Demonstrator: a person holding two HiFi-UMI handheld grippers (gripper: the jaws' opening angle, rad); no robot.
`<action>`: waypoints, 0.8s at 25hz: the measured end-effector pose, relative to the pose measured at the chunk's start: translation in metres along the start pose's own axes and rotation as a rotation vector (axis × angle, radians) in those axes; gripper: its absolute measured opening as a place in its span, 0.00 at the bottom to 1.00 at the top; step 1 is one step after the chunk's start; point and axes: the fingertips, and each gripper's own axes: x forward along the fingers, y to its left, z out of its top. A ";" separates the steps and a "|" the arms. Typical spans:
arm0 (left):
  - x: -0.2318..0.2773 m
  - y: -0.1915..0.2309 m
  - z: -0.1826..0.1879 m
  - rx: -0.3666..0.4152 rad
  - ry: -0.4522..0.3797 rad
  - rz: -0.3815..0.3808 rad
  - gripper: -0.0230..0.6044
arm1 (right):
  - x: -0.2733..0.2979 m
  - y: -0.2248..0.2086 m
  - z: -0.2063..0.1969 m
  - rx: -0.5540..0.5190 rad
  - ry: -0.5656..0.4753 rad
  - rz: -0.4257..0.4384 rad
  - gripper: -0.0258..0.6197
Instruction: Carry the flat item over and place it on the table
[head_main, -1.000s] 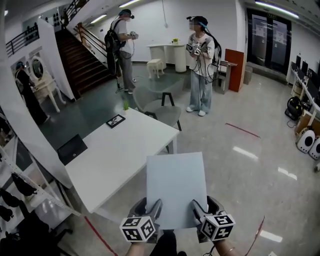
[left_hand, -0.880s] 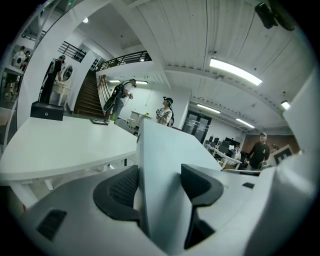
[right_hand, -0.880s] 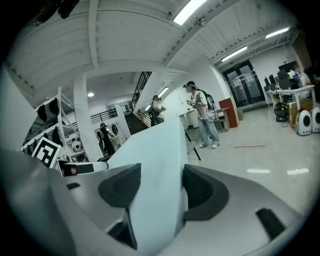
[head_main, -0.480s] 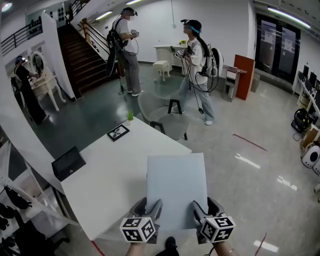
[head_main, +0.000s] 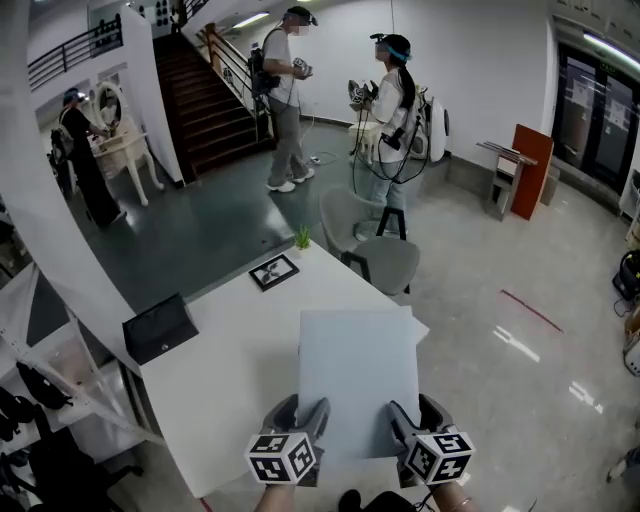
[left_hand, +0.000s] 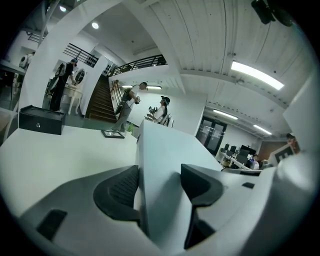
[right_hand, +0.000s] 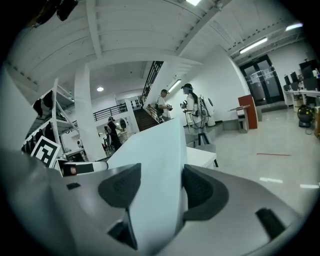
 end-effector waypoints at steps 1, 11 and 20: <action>0.001 0.007 0.002 -0.004 -0.003 0.012 0.46 | 0.008 0.004 0.001 -0.003 0.005 0.011 0.43; 0.019 0.074 0.026 -0.074 -0.054 0.200 0.46 | 0.105 0.032 0.016 -0.060 0.092 0.187 0.43; 0.024 0.114 0.047 -0.146 -0.124 0.403 0.46 | 0.182 0.058 0.033 -0.133 0.173 0.387 0.43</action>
